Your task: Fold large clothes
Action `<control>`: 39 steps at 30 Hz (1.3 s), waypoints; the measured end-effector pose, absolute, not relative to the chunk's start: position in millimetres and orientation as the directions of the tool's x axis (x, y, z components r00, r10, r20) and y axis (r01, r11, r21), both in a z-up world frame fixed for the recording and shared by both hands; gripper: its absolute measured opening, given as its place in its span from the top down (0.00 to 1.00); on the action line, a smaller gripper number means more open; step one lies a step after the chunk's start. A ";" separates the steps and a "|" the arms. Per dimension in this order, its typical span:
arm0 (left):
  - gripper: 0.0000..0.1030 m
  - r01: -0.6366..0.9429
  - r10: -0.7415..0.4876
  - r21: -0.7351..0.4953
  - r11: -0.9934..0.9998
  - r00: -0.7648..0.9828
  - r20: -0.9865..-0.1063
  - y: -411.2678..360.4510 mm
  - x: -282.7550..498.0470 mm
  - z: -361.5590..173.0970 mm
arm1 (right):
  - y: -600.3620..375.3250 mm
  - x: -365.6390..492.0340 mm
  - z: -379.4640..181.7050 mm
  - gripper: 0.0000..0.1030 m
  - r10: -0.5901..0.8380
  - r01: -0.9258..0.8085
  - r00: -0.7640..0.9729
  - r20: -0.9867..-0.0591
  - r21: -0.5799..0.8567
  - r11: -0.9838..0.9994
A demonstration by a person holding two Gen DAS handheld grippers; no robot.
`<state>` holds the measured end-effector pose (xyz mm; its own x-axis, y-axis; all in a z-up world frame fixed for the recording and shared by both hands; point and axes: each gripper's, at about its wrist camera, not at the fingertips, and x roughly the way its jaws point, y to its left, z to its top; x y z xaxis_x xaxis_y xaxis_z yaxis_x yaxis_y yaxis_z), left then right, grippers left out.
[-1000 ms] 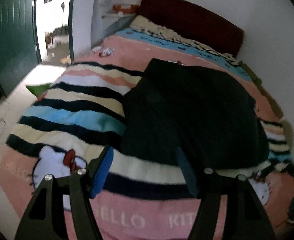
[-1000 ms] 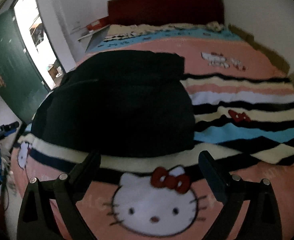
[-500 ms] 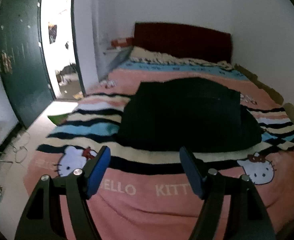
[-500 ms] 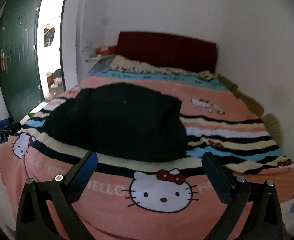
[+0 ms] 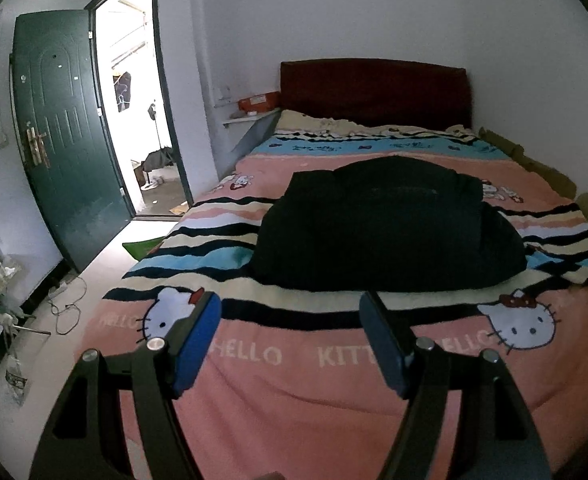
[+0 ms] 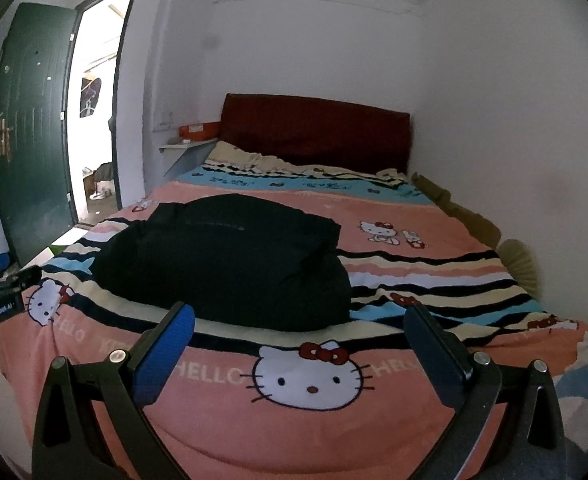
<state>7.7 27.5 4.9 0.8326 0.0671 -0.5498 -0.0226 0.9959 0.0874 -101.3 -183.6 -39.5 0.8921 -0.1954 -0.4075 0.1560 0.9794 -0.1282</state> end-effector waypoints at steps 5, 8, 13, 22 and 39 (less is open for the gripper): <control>0.32 -0.016 0.055 0.076 0.997 0.838 -0.543 28.5 -2.4 0.5 | -180.2 -116.6 -48.0 0.01 -0.200 0.166 0.892 -0.405 -0.118 0.979; 0.32 -0.011 0.051 0.077 0.997 0.842 -0.537 27.0 -6.3 0.7 | -181.2 -120.5 -49.4 0.01 -0.203 0.170 0.892 -0.404 -0.115 0.979; 0.32 -0.007 0.043 0.071 0.997 0.845 -0.532 28.6 -9.4 1.3 | -181.9 -120.2 -49.6 0.00 -0.202 0.172 0.891 -0.406 -0.107 0.979; 0.32 -0.008 0.046 0.072 0.997 0.834 -0.549 29.4 -5.9 -6.3 | -185.5 -115.0 -59.4 0.00 -0.193 0.166 0.884 -0.426 -0.100 0.981; 0.32 0.007 0.041 0.079 0.997 0.804 -0.593 31.6 17.4 -31.5 | -190.3 -89.9 -81.1 0.00 -0.193 0.164 0.855 -0.481 -0.102 0.981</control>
<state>17.4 31.6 -31.5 0.8039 0.0414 -0.5933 0.0068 0.9969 0.0788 -89.9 -190.3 -81.1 0.8549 -0.1930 -0.4815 0.1643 0.9812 -0.1016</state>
